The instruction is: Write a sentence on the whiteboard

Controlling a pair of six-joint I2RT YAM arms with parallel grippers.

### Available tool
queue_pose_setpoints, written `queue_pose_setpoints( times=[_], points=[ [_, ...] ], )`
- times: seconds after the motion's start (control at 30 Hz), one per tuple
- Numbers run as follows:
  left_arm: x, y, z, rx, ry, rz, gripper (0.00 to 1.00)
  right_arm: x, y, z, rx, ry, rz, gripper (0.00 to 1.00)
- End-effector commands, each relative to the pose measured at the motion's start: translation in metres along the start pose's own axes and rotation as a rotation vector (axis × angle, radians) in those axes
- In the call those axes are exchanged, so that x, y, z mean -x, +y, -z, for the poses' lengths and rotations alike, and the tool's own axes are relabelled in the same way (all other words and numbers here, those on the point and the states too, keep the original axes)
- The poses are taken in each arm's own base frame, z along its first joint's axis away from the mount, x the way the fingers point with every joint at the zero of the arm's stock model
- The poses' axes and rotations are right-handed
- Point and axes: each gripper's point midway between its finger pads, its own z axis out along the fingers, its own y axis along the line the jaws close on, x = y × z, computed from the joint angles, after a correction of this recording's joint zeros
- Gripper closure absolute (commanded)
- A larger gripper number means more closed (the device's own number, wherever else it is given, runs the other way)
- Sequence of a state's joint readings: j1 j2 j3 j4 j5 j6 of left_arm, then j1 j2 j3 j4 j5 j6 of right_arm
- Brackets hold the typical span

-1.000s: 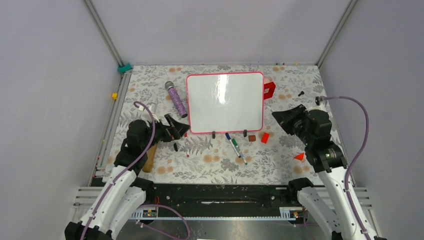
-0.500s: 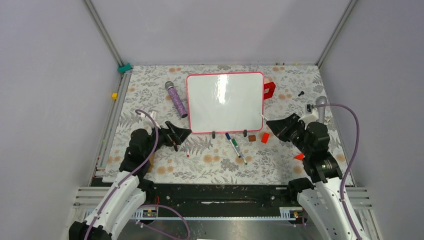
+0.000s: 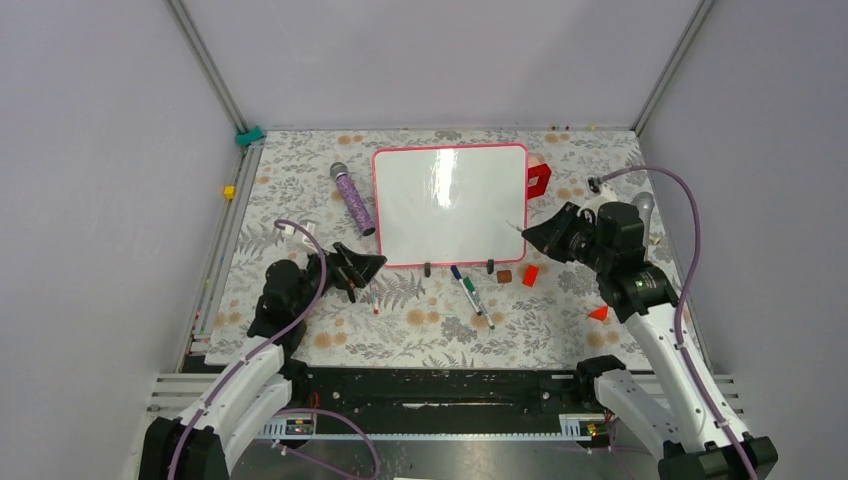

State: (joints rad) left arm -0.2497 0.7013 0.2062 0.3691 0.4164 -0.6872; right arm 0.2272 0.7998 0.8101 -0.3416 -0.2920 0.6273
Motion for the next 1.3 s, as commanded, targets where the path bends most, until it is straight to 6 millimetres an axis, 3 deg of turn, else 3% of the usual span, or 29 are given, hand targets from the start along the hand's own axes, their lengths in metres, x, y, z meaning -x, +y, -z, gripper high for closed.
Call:
queue_pose_setpoints(
  times=[0.0,0.23,0.5,0.73,0.9,1.17,1.27],
  points=[
    [0.022,-0.017,-0.006,-0.077,-0.076,-0.051,0.01,0.002,0.006,-0.004,-0.017,0.029,0.077,1.0],
    [0.027,-0.008,-0.016,-0.054,-0.108,-0.036,0.01,-0.003,0.03,-0.013,-0.032,0.063,0.209,1.0],
    [0.032,0.009,-0.043,-0.003,-0.052,-0.117,0.01,-0.009,0.045,-0.024,-0.03,0.113,0.315,1.0],
    [0.032,0.013,-0.067,-0.059,-0.024,-0.147,0.01,-0.017,0.046,-0.026,-0.047,0.144,0.348,1.0],
    [0.025,0.031,-0.086,-0.023,0.042,-0.133,0.02,-0.011,0.045,-0.018,-0.045,0.103,0.371,1.0],
    [0.015,0.051,-0.096,0.033,0.1,-0.141,0.05,-0.008,0.043,-0.014,-0.051,0.086,0.384,1.0],
    [0.011,0.049,-0.097,0.011,0.113,-0.147,0.09,-0.009,0.042,-0.015,-0.055,0.091,0.382,1.0]
  ],
)
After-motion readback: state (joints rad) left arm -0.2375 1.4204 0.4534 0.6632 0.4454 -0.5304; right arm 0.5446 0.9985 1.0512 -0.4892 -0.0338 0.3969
